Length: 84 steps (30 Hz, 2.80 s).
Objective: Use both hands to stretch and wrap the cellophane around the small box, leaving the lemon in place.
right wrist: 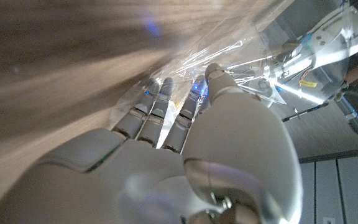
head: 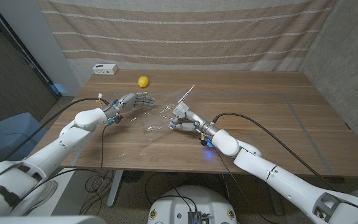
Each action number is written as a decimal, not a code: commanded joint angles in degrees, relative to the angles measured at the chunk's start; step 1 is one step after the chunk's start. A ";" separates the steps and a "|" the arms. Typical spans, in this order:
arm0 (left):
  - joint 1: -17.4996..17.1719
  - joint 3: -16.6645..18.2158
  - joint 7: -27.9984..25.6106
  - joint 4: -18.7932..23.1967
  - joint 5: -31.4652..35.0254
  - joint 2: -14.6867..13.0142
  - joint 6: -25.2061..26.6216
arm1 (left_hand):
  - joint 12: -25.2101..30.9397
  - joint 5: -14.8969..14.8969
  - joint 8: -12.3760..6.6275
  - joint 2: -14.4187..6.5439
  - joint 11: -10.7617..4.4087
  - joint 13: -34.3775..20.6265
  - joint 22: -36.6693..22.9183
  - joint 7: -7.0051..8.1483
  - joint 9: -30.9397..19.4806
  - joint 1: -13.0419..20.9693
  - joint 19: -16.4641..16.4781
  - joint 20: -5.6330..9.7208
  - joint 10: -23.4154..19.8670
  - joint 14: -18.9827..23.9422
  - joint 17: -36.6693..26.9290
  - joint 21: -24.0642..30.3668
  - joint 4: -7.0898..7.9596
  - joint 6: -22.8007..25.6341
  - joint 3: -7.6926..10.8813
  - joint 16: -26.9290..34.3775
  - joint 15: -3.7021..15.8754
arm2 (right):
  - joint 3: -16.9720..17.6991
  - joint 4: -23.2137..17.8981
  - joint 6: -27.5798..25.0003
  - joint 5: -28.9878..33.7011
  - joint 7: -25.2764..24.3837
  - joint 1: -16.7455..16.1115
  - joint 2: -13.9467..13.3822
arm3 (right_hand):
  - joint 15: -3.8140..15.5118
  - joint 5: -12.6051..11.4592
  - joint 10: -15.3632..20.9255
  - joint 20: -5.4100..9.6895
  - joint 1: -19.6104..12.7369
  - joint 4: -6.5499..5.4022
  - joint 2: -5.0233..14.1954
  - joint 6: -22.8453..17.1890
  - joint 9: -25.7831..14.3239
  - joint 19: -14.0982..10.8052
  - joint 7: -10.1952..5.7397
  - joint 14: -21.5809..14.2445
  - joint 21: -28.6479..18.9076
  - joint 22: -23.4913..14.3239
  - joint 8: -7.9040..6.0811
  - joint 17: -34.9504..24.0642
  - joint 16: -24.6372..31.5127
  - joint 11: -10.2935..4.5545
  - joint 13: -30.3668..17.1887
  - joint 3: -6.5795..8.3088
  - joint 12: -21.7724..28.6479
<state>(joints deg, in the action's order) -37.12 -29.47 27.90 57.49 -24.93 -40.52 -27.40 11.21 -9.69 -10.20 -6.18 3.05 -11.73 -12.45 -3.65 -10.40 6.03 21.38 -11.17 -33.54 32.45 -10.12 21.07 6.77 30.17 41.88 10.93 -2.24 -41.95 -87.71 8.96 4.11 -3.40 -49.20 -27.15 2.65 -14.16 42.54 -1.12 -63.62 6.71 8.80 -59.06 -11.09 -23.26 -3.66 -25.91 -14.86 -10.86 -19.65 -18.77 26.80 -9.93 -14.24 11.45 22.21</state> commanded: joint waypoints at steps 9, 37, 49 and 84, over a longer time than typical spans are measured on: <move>-0.43 -0.02 -2.00 2.79 0.74 -0.03 1.58 | -0.40 -0.29 0.26 -0.78 -5.89 0.31 0.12 0.10 0.10 -0.34 0.16 -0.32 3.90 -0.77 0.01 0.48 -0.40 -5.02 0.71 -0.34 1.07 | 4.03 -1.22 1.07 -17.47 5.51 -0.01 -2.19 | 7.81 0.64 -1.72 -0.09 -0.82 0.13 0.71 -0.04 -0.38 -0.35 0.76 0.72 -0.35 -0.19 0.06 -0.40 -0.63 0.07 0.03 0.69 -1.05; 3.02 -3.11 0.43 4.88 3.92 -0.86 7.92 | 1.64 -0.36 -1.12 0.38 -5.63 1.11 0.19 -2.29 0.18 -1.28 0.19 -0.49 -2.38 -2.01 -0.05 0.54 -0.52 -1.29 0.29 -0.27 0.70 | 12.71 -0.08 -2.84 -43.58 2.03 -4.87 4.76 | 5.95 1.08 -3.45 -1.80 -2.29 0.32 1.53 0.53 -1.40 -1.26 4.28 -1.84 -1.09 -0.42 -0.52 -0.51 -1.47 4.36 -0.79 3.29 -1.66; 3.34 -4.82 -0.33 9.22 8.65 -3.24 8.92 | 1.47 -0.47 -1.19 0.83 -5.31 1.21 0.17 -2.98 0.16 -2.39 0.27 -0.65 -2.95 -3.60 -0.20 0.59 0.33 -0.02 -0.46 -0.51 0.64 | 13.97 -3.91 -3.72 -48.18 -0.34 -6.28 5.79 | 4.94 1.65 -4.44 -2.36 -2.31 0.27 1.55 1.07 -2.56 -1.98 5.20 -3.35 -1.60 -0.49 -1.68 -0.66 -2.16 6.51 -1.10 5.08 -1.99; 5.32 -5.47 6.06 6.75 6.23 -1.99 8.05 | 1.36 -0.85 -0.99 3.66 -3.37 1.29 0.35 -3.76 0.17 -4.22 1.31 -0.25 -5.38 -1.22 -0.03 0.84 0.72 2.38 -2.75 0.24 0.81 | 1.04 9.29 1.19 5.90 -46.58 4.23 14.26 | 3.04 3.72 -6.02 -3.83 0.99 0.72 -0.65 2.08 -2.31 -3.17 4.83 -5.50 -6.57 -1.99 -5.85 -6.16 -3.03 8.86 -2.74 9.49 -3.10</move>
<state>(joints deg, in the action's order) -32.45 -34.60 32.65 65.61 -18.40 -43.10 -18.91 12.58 -10.19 -11.03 -2.94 -0.12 -10.40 -11.98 -7.28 -10.13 1.74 22.12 -11.48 -38.59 30.61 -10.12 21.47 7.58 32.35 39.22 10.87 -1.44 -37.90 -88.51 3.58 -6.55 -37.89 -48.90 -17.27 3.17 -10.59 37.79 -4.28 -63.14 7.60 8.44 -56.20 -13.47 -27.70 1.02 -32.65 -21.73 -12.86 -25.05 -25.05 24.89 -0.92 -17.01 20.31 19.64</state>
